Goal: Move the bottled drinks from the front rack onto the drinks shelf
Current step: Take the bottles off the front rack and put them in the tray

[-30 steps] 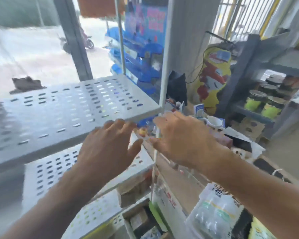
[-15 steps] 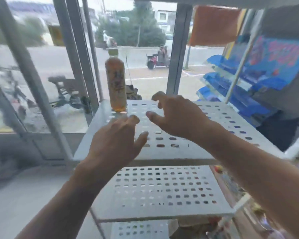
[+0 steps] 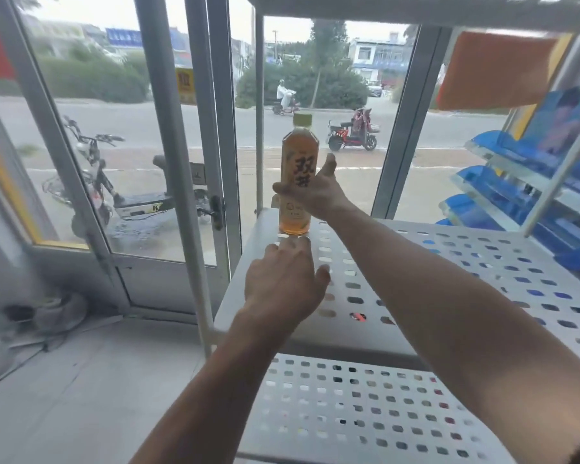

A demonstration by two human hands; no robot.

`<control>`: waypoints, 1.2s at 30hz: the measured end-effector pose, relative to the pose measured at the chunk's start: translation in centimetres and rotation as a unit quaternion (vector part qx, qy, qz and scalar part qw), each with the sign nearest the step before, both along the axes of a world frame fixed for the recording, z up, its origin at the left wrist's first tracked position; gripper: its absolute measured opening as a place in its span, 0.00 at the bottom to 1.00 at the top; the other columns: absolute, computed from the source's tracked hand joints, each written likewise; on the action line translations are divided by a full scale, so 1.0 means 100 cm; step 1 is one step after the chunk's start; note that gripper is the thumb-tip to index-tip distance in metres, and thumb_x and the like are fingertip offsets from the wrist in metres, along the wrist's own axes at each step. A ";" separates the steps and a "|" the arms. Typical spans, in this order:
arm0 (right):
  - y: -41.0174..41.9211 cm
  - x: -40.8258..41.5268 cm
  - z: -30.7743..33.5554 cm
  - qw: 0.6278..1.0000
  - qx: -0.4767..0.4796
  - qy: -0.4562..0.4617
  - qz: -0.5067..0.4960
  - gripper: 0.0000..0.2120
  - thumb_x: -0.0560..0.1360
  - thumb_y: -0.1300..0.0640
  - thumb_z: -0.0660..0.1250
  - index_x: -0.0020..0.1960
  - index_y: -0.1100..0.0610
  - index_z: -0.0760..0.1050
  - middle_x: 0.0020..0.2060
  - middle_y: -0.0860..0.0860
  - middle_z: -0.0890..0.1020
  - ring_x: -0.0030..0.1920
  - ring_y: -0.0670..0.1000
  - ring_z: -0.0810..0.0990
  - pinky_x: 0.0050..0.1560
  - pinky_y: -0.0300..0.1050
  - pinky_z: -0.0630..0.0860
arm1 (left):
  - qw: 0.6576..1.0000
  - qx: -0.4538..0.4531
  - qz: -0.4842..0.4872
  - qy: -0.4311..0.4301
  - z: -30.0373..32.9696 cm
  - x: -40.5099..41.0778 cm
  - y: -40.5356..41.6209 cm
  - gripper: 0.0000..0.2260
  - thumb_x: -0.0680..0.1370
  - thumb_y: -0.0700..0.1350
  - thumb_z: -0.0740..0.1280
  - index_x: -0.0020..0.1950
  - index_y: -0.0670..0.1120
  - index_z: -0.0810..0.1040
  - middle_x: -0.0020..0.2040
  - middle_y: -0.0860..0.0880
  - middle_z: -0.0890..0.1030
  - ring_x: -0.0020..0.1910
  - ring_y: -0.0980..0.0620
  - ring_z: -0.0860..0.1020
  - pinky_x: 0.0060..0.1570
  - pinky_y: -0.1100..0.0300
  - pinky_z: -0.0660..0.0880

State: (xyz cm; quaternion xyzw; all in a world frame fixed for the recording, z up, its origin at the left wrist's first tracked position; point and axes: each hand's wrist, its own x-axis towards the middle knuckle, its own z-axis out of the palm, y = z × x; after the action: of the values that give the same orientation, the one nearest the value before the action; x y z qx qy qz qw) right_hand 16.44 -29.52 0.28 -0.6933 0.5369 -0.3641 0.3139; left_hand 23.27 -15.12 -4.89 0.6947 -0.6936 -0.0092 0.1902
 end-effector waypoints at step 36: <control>0.439 -0.247 -0.071 0.886 -0.024 -0.150 -0.439 0.25 0.67 0.37 0.72 0.60 0.43 0.69 0.47 0.40 0.82 0.46 0.39 0.82 0.44 0.39 0.80 | 0.720 0.179 -0.530 0.410 0.003 -0.253 0.164 0.15 0.67 0.54 0.78 0.49 0.53 0.80 0.43 0.59 0.84 0.45 0.62 0.82 0.42 0.68 0.75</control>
State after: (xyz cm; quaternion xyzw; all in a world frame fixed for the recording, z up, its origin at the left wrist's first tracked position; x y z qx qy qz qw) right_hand -8.22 14.38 -6.79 -0.3312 0.7239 -0.5771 0.1822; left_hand -1.99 1.23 -4.55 0.1635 -0.7881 -0.5166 0.2920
